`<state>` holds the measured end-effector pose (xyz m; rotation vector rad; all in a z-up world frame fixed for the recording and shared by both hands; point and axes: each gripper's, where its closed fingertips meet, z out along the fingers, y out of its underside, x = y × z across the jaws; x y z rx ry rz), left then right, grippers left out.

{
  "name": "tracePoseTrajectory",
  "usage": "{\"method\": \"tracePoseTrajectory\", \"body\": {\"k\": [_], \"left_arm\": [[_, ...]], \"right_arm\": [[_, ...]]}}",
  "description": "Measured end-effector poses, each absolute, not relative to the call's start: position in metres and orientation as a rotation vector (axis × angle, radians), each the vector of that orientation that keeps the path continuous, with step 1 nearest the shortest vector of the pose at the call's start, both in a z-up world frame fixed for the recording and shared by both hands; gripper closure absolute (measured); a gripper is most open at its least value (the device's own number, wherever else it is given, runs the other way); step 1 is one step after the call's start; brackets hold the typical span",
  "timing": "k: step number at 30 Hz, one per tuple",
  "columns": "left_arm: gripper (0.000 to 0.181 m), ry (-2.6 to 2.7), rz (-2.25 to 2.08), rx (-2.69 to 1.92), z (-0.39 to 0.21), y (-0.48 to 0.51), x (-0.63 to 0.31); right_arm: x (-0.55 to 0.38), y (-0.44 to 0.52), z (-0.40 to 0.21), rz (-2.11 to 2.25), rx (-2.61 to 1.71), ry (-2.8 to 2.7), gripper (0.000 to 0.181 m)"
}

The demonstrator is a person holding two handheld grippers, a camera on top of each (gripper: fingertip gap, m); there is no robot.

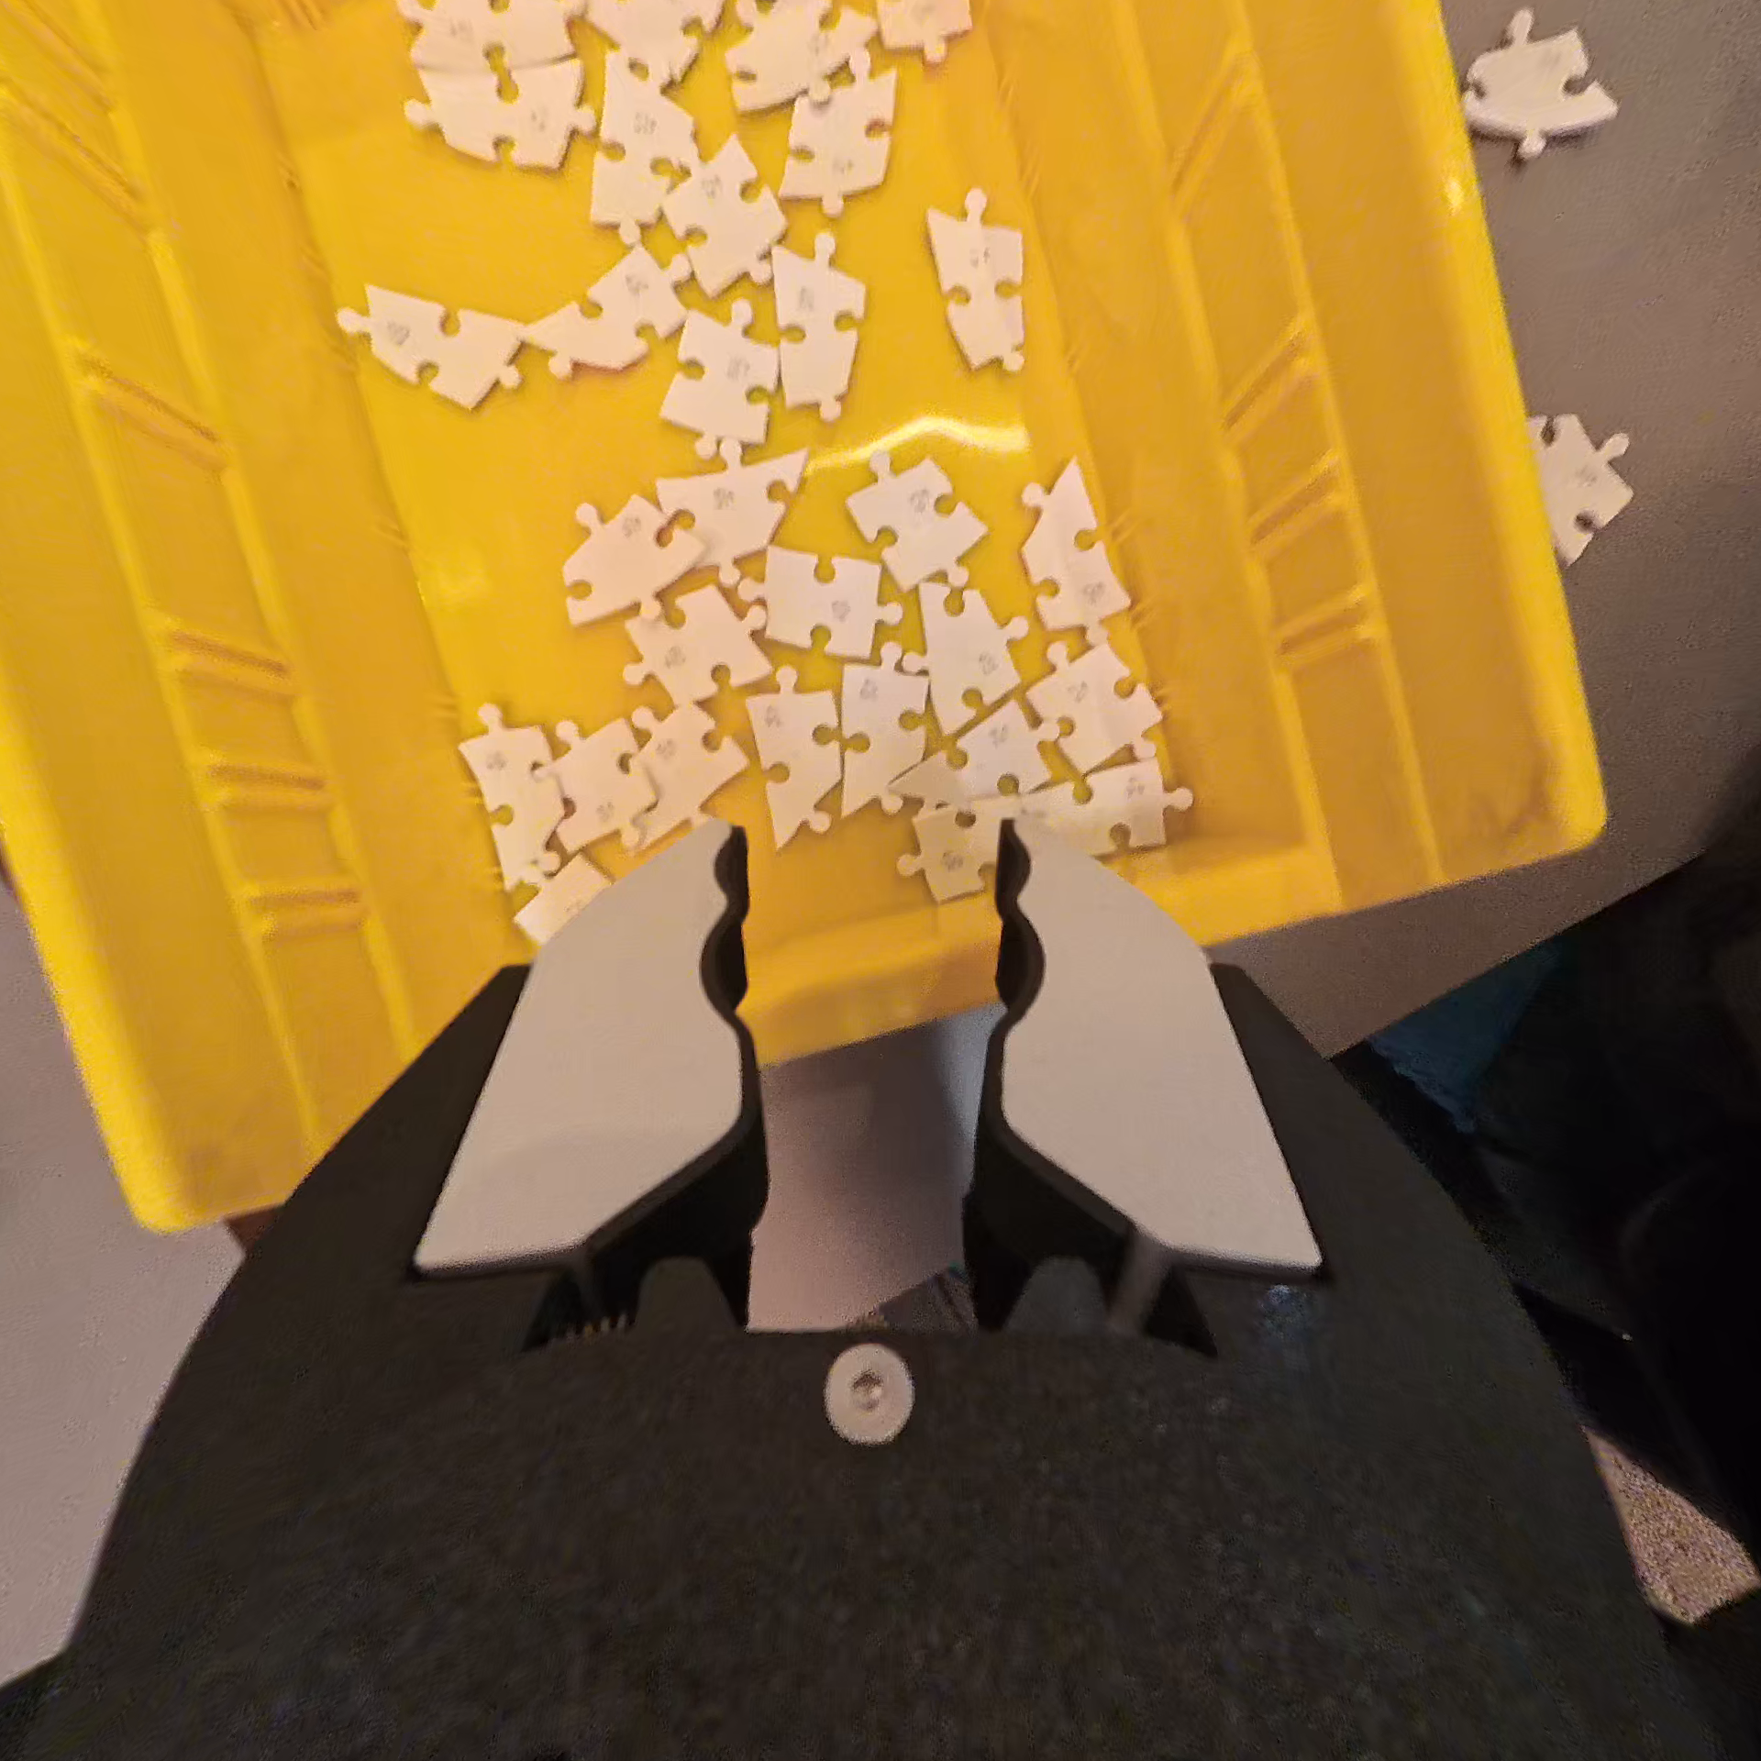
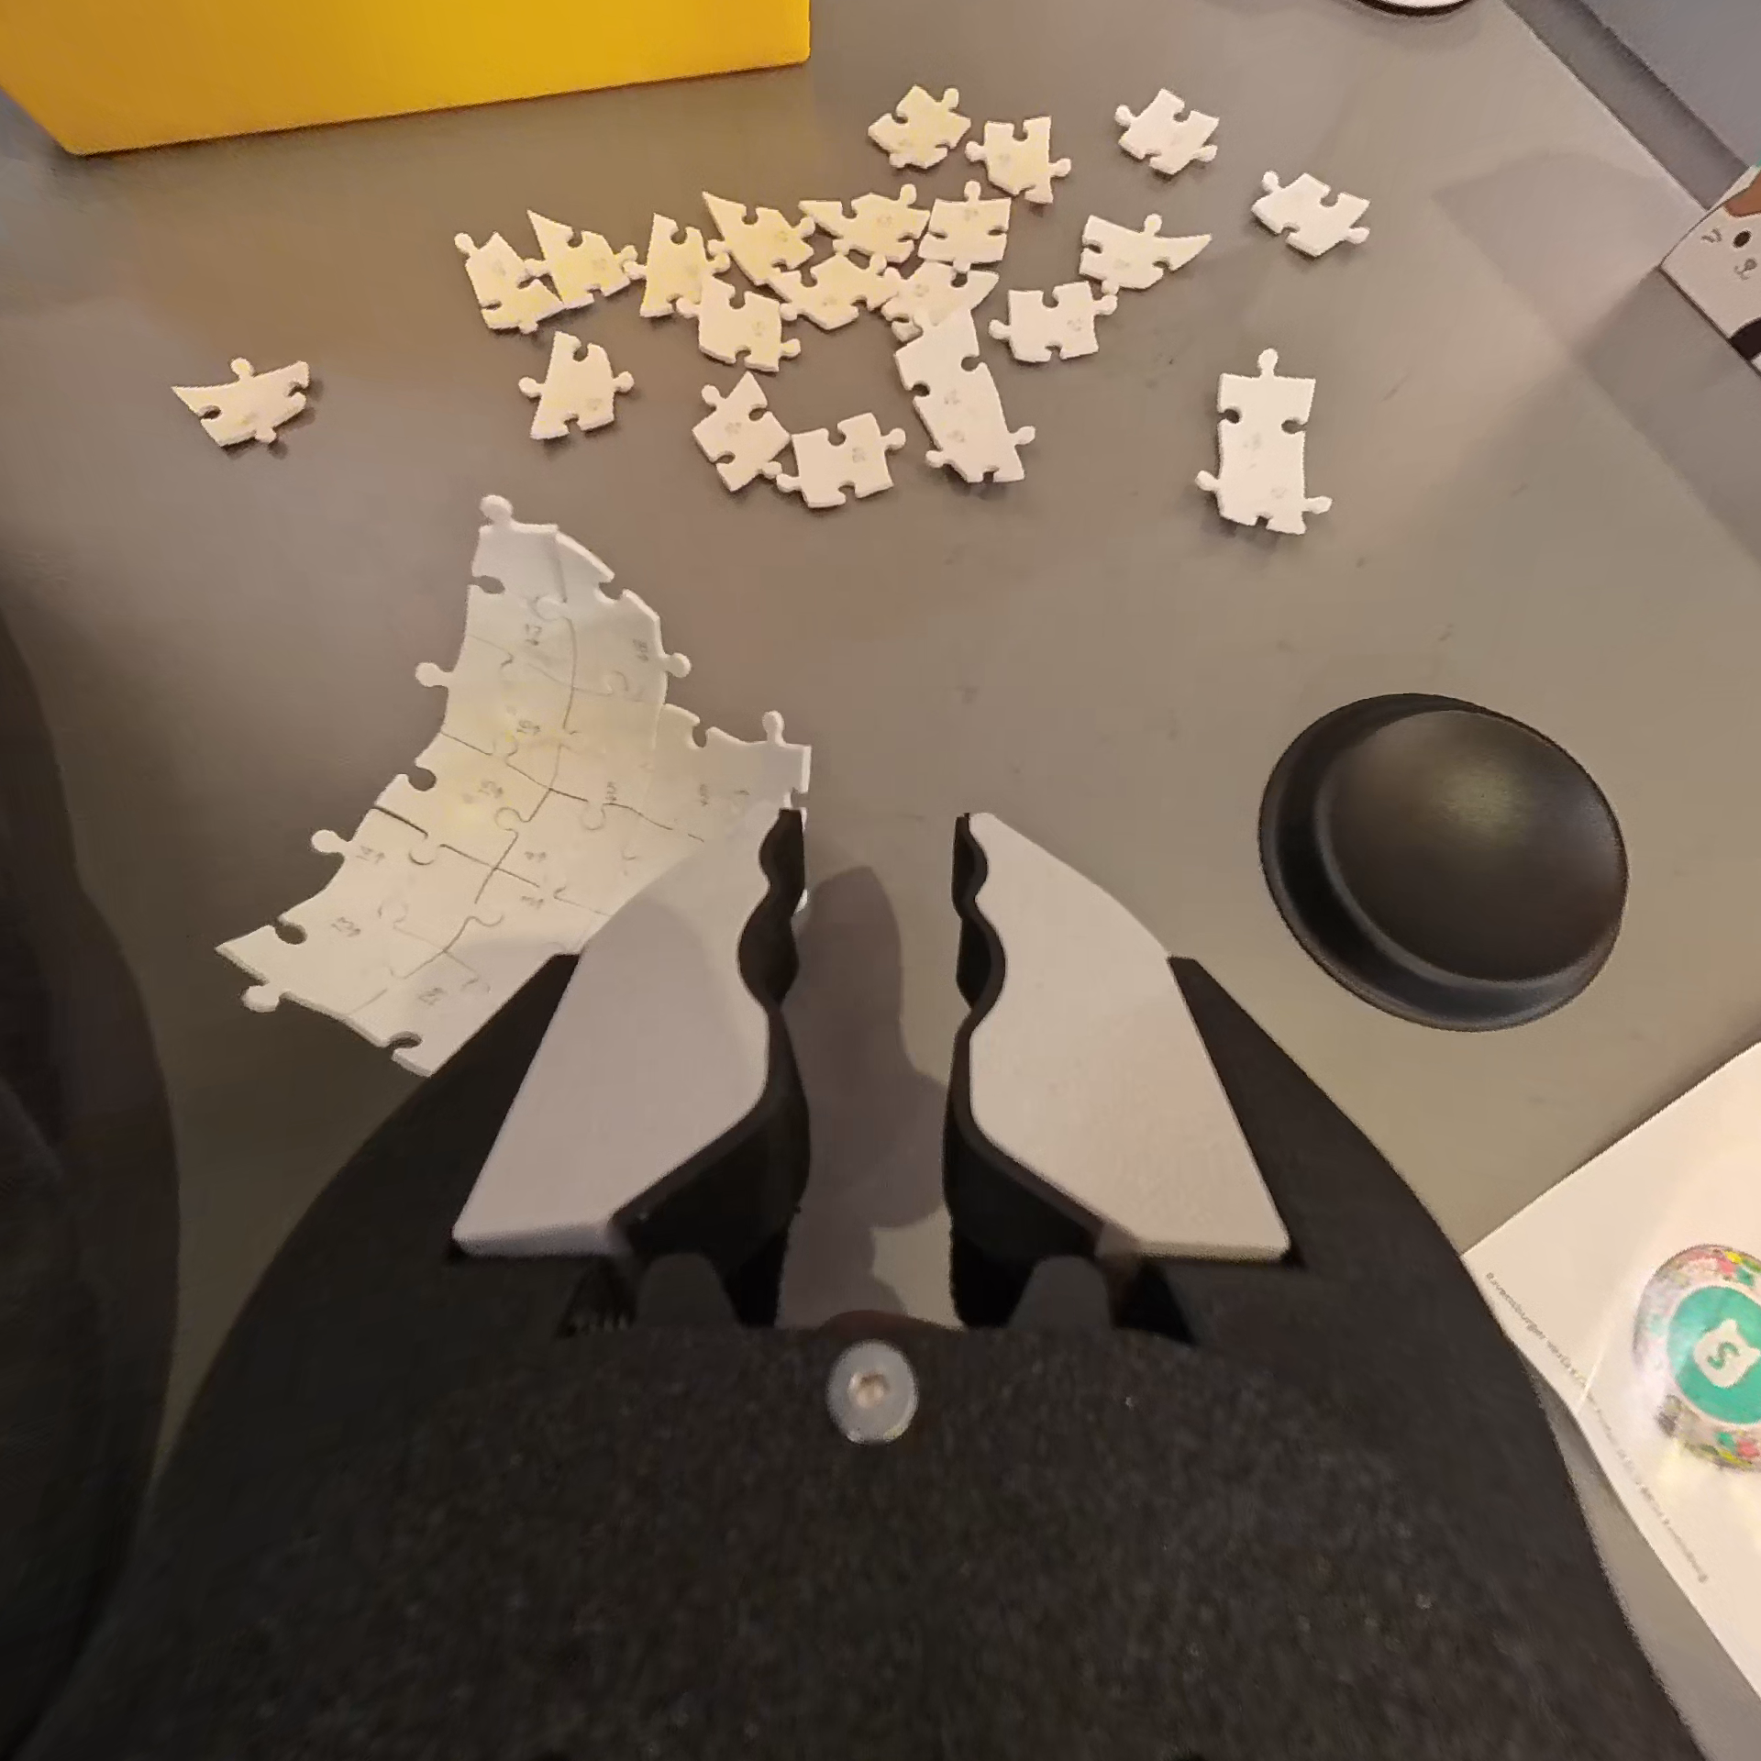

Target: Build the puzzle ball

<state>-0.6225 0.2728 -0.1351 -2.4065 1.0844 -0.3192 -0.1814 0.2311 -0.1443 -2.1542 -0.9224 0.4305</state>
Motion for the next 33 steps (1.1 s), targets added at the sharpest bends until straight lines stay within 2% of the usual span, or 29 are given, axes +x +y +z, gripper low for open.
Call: {"method": "tracePoseTrajectory", "body": {"k": [6,13,33], "left_arm": [[0.133,1.017,-0.286,-2.437,-0.128,0.267,-0.646],[0.138,1.047,-0.3,-2.442,-0.131,0.254,-0.642],[0.137,1.093,-0.307,-2.446,-0.135,0.261,-0.633]], "right_arm": [[-0.179,0.229,-0.146,0.424,-2.16,-0.916,0.152],[-0.183,0.229,-0.146,0.429,-2.154,-0.928,0.152],[-0.183,0.228,-0.152,0.428,-2.168,-0.93,0.152]]}}
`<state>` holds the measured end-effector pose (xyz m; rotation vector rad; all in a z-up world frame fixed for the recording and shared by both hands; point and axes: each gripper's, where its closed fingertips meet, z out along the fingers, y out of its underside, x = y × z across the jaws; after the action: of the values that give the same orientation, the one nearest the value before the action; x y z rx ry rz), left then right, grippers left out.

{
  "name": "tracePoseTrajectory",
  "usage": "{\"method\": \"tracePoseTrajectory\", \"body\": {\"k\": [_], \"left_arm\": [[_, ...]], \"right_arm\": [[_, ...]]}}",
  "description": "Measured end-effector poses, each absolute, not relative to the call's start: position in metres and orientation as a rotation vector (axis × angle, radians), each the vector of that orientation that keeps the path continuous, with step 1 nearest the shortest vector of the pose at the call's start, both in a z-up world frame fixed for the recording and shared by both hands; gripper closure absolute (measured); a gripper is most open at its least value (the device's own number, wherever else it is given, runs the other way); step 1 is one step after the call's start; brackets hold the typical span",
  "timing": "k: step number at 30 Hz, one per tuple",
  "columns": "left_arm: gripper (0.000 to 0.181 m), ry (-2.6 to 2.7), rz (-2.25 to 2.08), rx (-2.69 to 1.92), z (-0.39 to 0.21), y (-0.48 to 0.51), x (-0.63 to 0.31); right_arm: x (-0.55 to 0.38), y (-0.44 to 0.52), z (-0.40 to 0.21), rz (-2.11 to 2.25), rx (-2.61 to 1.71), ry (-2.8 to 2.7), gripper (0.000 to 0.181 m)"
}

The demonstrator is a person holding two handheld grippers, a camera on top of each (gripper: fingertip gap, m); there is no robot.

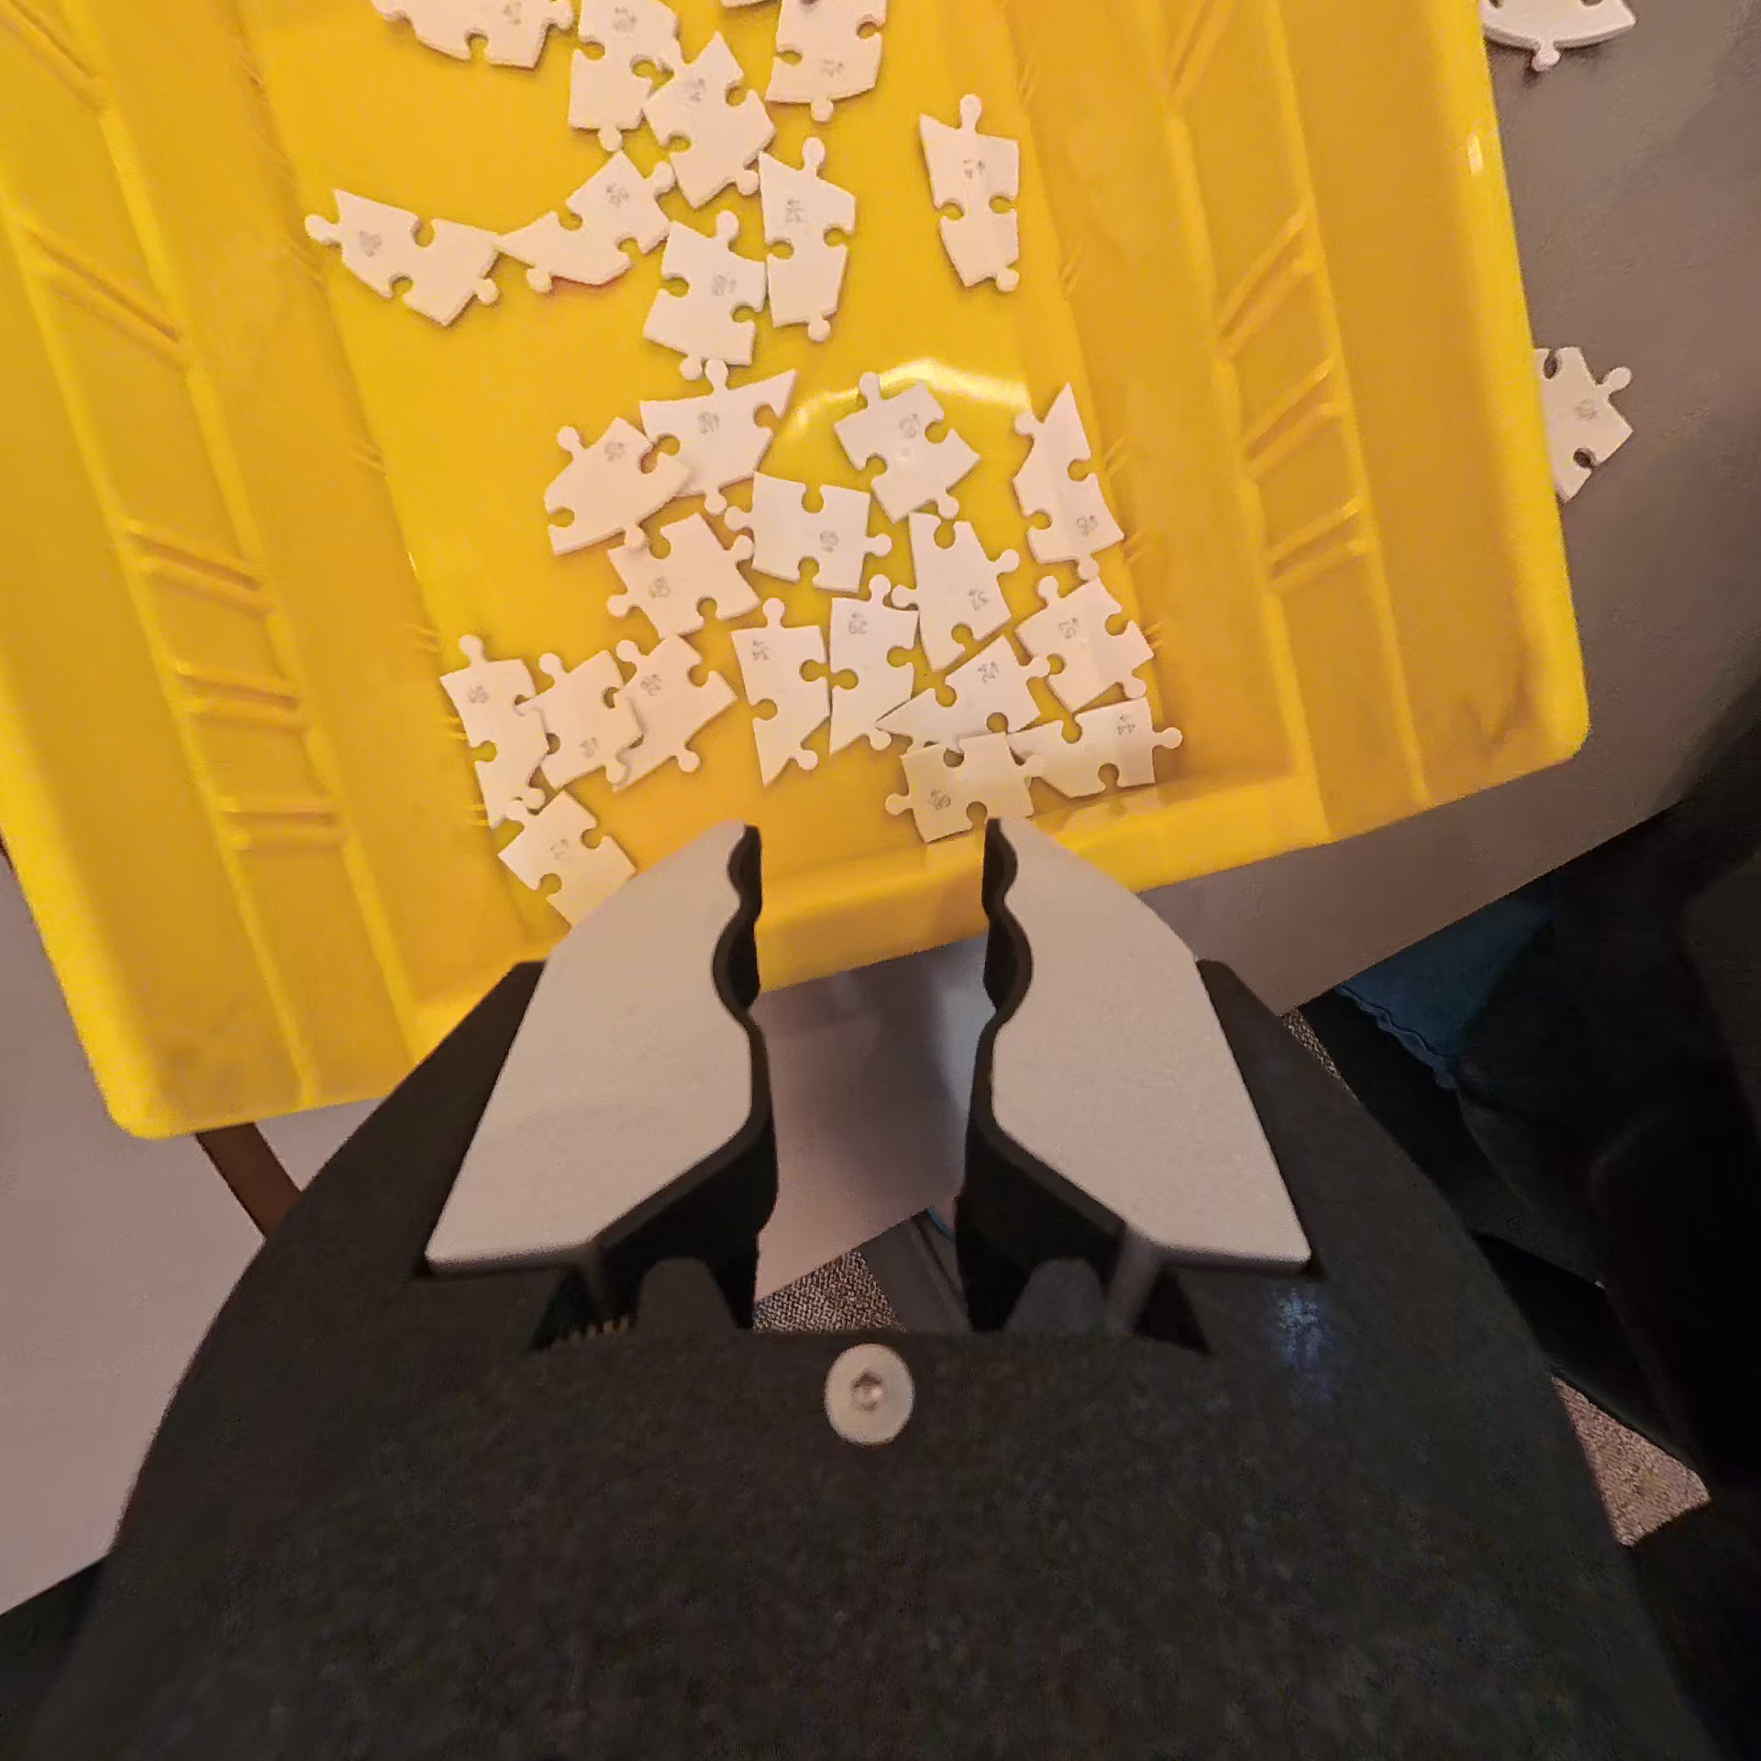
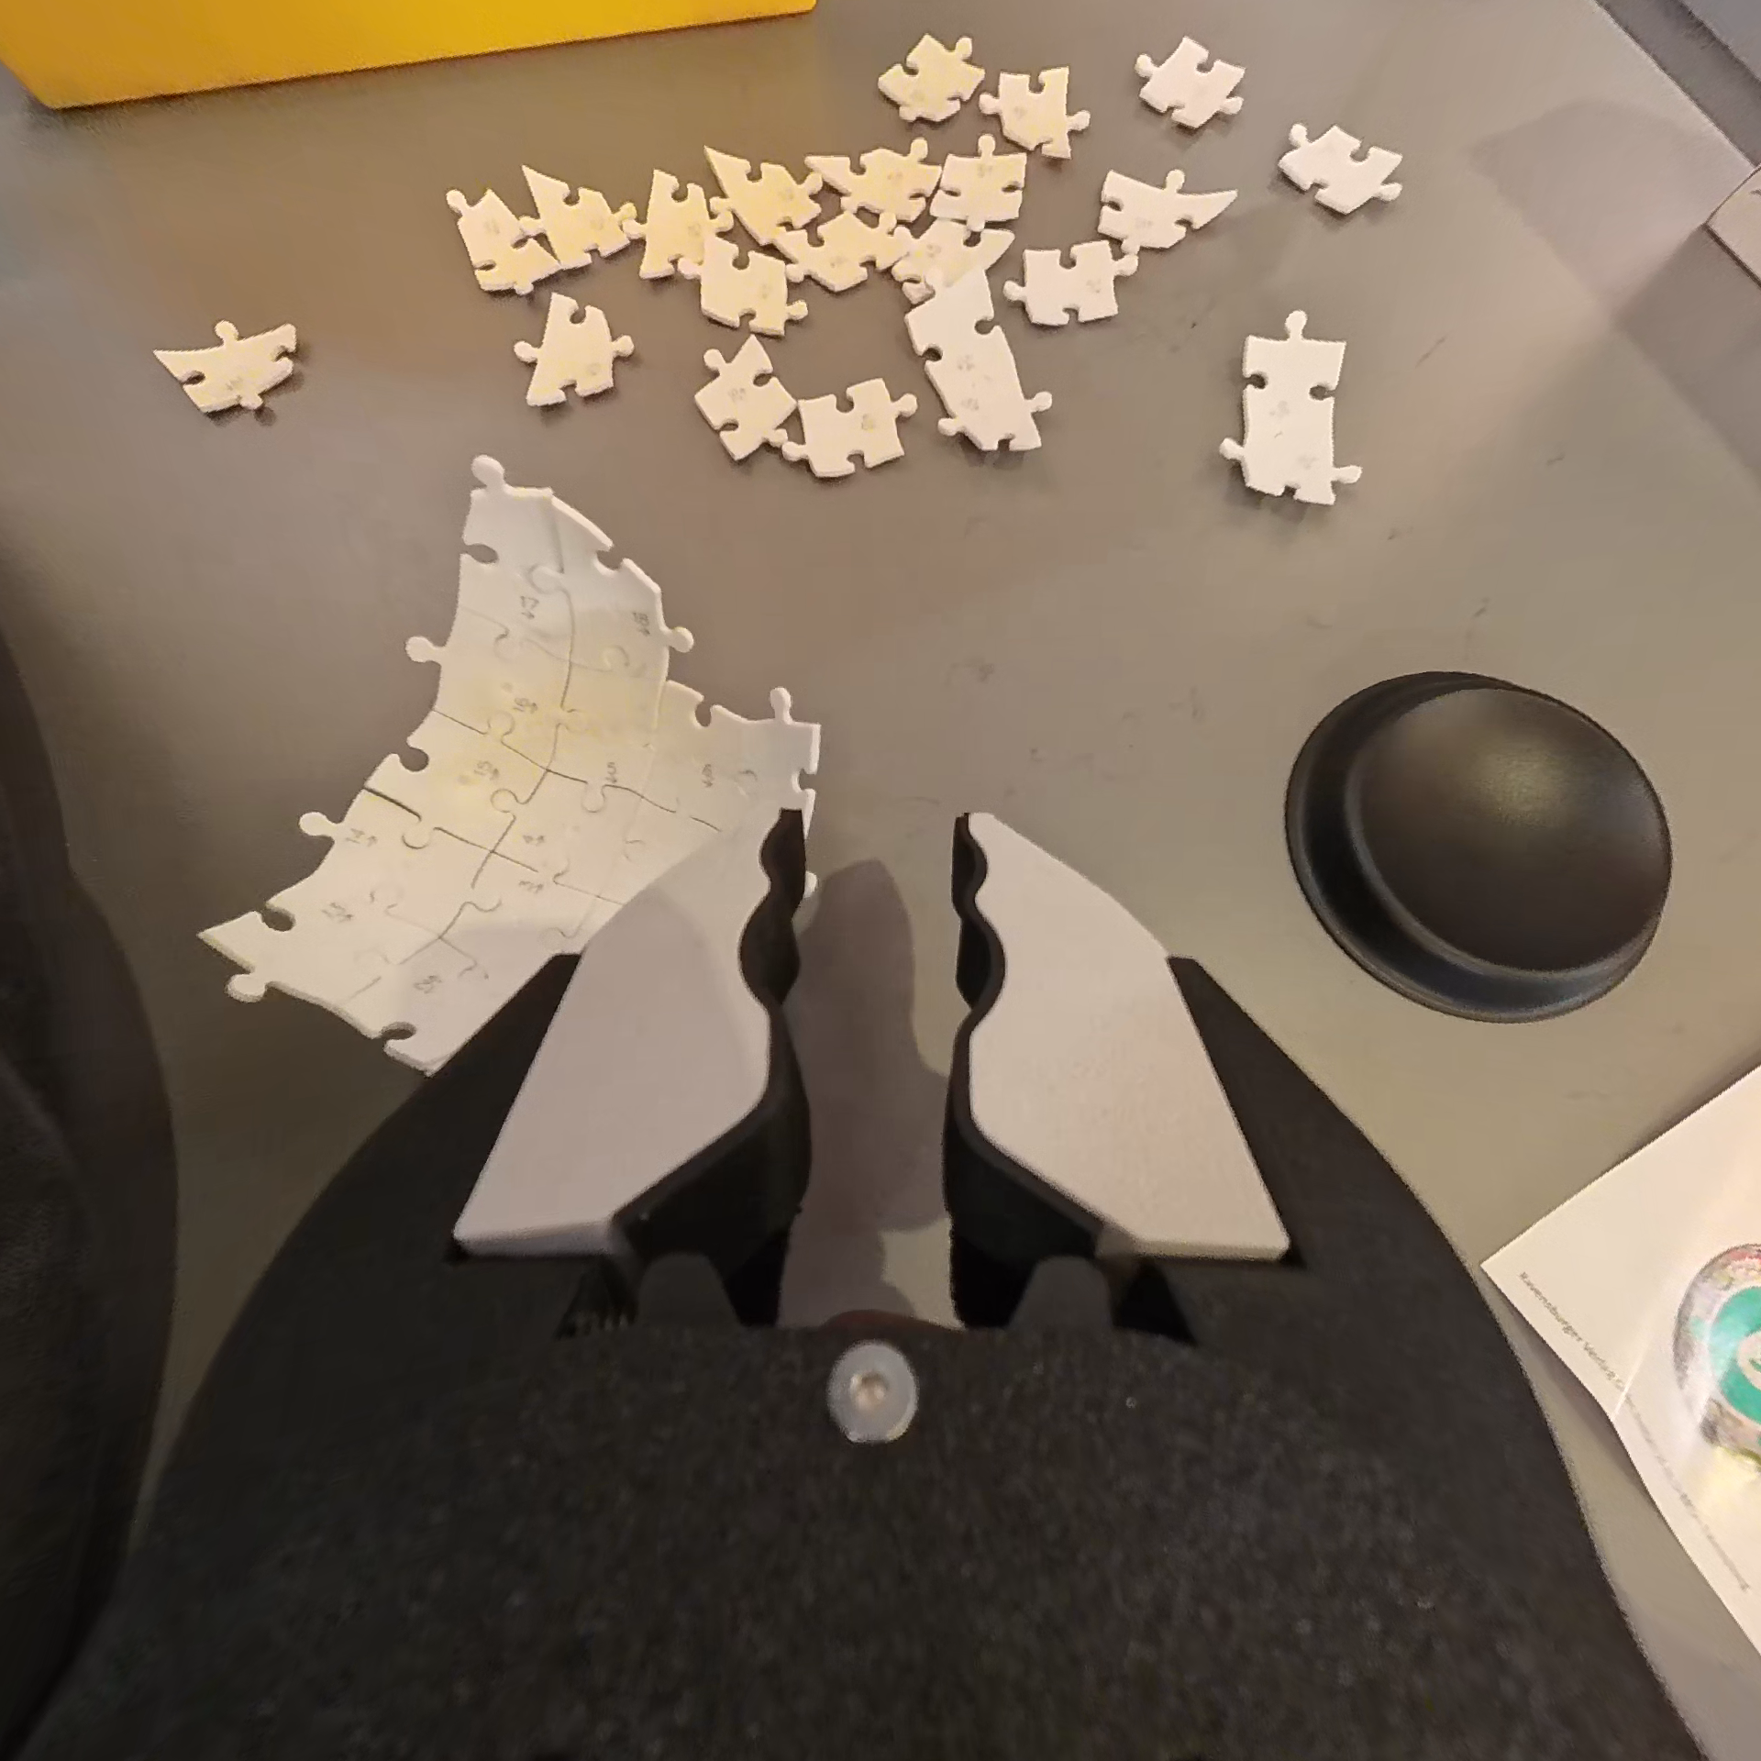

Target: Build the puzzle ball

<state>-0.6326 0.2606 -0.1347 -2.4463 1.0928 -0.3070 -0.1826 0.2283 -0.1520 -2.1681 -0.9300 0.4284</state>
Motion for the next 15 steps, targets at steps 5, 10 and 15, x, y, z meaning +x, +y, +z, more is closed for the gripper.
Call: {"method": "tracePoseTrajectory", "body": {"k": [5,10,15], "left_arm": [[0.137,1.112,-0.299,-2.443,-0.135,0.267,-0.629],[0.137,1.114,-0.285,-2.446,-0.137,0.274,-0.629],[0.137,1.065,-0.23,-2.503,-0.145,0.289,-0.641]], "right_arm": [[-0.181,0.228,-0.155,0.429,-2.174,-0.927,0.152],[-0.179,0.227,-0.157,0.427,-2.181,-0.918,0.152],[-0.177,0.228,-0.158,0.429,-2.181,-0.91,0.152]]}}
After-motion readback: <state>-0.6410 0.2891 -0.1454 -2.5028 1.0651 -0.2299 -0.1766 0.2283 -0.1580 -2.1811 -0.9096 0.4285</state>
